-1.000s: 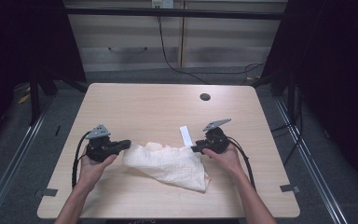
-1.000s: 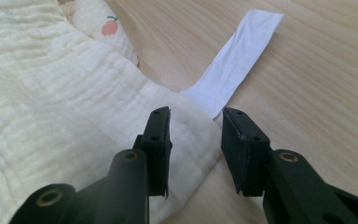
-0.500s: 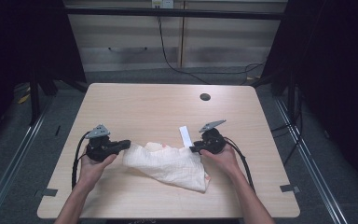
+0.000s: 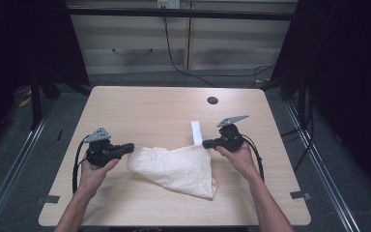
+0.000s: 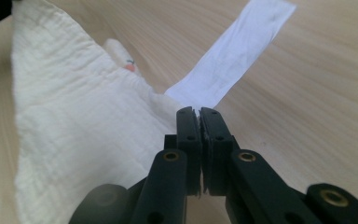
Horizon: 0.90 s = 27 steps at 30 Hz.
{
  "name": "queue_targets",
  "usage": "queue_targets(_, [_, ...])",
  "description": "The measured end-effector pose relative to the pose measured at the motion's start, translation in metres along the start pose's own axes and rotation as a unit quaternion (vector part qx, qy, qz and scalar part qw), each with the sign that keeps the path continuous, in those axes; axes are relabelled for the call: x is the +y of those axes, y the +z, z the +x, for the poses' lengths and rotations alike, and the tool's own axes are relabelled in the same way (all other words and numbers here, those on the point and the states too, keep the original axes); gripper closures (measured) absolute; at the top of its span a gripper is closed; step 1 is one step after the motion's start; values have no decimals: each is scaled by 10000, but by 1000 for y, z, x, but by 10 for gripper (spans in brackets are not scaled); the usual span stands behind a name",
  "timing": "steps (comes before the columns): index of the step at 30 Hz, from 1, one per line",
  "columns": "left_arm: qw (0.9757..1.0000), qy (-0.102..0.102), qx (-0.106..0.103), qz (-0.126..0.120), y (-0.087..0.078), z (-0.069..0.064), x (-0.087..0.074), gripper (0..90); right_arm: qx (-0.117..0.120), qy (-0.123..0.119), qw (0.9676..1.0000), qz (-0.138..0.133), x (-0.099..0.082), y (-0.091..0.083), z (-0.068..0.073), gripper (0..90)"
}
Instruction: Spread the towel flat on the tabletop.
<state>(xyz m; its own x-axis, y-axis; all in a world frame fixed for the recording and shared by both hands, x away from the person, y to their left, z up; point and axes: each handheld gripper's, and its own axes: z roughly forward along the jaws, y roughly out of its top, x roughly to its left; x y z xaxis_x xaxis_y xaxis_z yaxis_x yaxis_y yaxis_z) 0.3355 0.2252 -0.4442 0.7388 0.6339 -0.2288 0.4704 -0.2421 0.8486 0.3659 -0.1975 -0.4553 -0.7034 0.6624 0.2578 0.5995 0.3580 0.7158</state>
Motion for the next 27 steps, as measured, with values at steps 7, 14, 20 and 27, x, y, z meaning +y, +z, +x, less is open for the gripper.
queue_targets(7, [9998, 199, -5, 80, -3, -7, 16, 873, -8, -64, 9999, -97, 17, -24, 3, 878])
queue_targets(14, [9992, 398, 7, 98, -8, -10, 42, 875, -30, -112, 9995, -286, 30, -43, 5, 880])
queue_targets(20, [9985, 541, 34, -17, -15, -13, 66, 876, -113, -188, 9991, -366, 46, -61, 6, 881])
queue_targets(27, [9981, 576, 119, -202, -22, -13, 95, 877, -185, -304, 9978, -567, 69, -80, 10, 881])
